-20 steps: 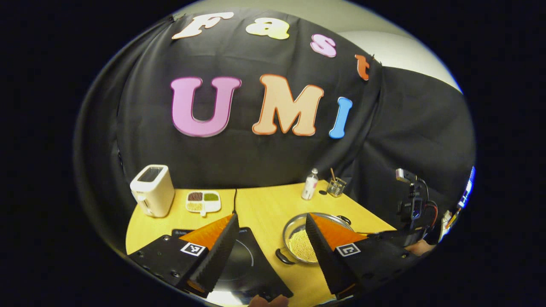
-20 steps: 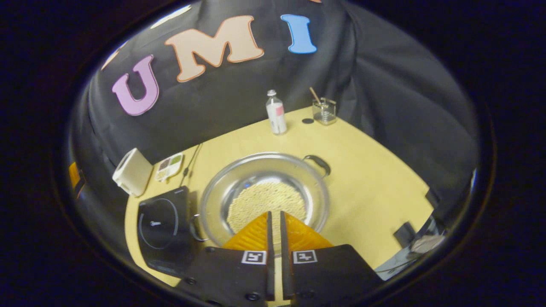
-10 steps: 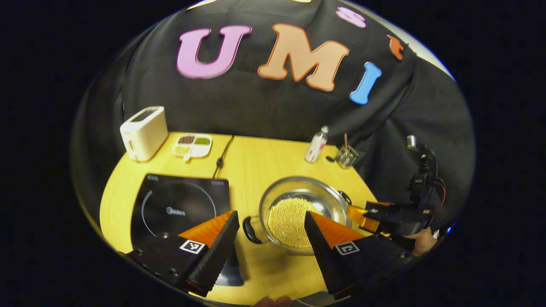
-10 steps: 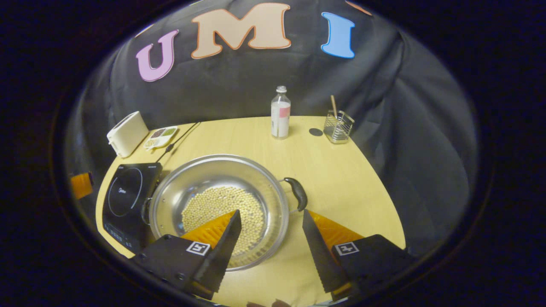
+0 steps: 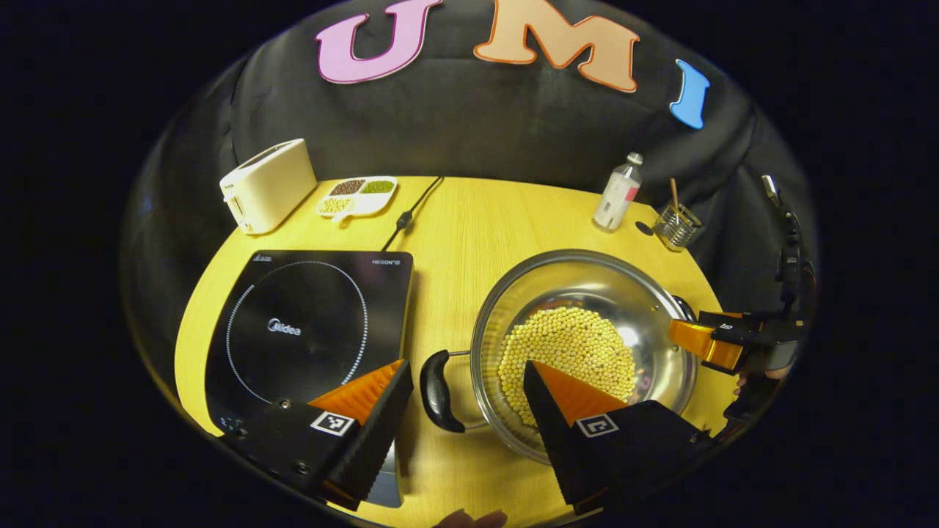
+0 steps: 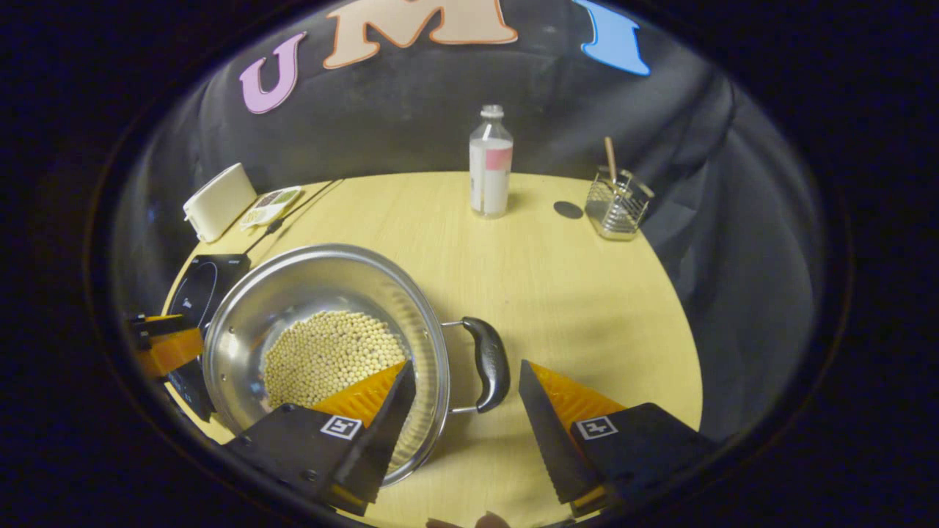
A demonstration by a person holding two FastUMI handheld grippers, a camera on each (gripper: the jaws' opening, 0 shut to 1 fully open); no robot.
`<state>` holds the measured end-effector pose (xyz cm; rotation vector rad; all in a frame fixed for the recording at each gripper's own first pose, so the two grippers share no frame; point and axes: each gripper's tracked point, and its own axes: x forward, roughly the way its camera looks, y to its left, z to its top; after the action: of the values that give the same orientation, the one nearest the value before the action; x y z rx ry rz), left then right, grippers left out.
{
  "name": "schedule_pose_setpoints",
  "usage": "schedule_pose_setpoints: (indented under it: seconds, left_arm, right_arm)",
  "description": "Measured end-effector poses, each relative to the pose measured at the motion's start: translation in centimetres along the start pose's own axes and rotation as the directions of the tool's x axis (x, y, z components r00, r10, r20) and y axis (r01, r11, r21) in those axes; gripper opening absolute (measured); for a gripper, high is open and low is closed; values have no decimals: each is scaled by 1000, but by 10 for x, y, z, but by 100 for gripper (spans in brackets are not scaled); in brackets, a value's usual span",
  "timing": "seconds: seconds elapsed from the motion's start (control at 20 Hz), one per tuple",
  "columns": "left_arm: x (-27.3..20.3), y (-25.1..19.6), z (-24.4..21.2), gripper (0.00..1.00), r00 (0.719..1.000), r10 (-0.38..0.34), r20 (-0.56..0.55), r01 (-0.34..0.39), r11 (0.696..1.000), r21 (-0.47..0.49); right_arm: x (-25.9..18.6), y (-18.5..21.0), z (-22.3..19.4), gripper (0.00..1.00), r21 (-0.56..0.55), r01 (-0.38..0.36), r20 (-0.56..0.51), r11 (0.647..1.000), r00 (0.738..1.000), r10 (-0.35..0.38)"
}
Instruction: First push the handle of the pot to place it horizontally, then grasp the pot with both hands and set it on the induction cooktop.
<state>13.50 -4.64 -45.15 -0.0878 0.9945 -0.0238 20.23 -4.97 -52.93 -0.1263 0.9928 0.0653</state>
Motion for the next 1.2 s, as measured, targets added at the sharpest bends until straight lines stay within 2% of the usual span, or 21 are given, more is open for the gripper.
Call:
schedule_pose_setpoints:
  seconds: [0.15, 0.2, 0.3, 0.5, 0.55, 0.6, 0.65, 0.7, 0.75, 0.8, 0.95, 1.0, 1.2]
  left_arm:
    - [16, 4, -7, 99, 999, 44, -25, -44, 999, 7]
    - [18, 5, -11, 93, 998, 52, -37, -52, 999, 0]
    - [25, 6, -14, 93, 997, 61, -52, -62, 998, -20]
    - [35, 10, -19, 93, 993, 87, -78, -88, 996, -5]
    - [36, 13, -19, 92, 992, 96, -81, -96, 995, 6]
    - [37, 17, -21, 90, 991, 108, -84, -106, 994, 21]
    - [40, 22, -22, 88, 989, 121, -89, -118, 992, 39]
    - [38, 20, -22, 76, 989, 111, -93, -108, 993, 42]
    - [42, 21, -17, 72, 992, 105, -69, -102, 994, 42]
    - [42, 20, -19, 68, 991, 103, -84, -100, 994, 40]
    - [41, 17, -17, 63, 993, 71, -93, -70, 997, 14]
    - [41, 18, -12, 60, 995, 63, -79, -63, 998, 8]
    - [28, 24, 6, 60, 997, 63, -37, -61, 998, 34]
  right_arm:
    - [14, 3, -2, 90, -20, -31, -27, 999, 999, 31]
    - [16, 2, -2, 90, -23, -37, -36, 999, 999, 36]
    - [21, 2, -6, 89, -15, -54, -52, 998, 997, 53]
    - [26, 6, -8, 80, 11, -84, -71, 996, 994, 84]
    - [29, 6, -8, 71, 17, -84, -67, 996, 994, 85]
    - [28, 4, -7, 63, 15, -84, -68, 996, 994, 85]
    - [26, 5, -7, 61, 17, -92, -64, 996, 994, 93]
    - [28, 6, -8, 61, 25, -99, -67, 995, 993, 100]
    - [23, 7, -7, 61, 43, -101, -74, 994, 992, 104]
    - [31, 8, -9, 57, 70, -113, -81, 991, 990, 119]
    - [28, 1, -8, 41, 107, -106, -92, 989, 989, 116]
    - [22, 2, -6, 46, 117, -107, -89, 987, 989, 118]
    - [1, 6, -1, 46, 151, -110, -80, 982, 989, 123]
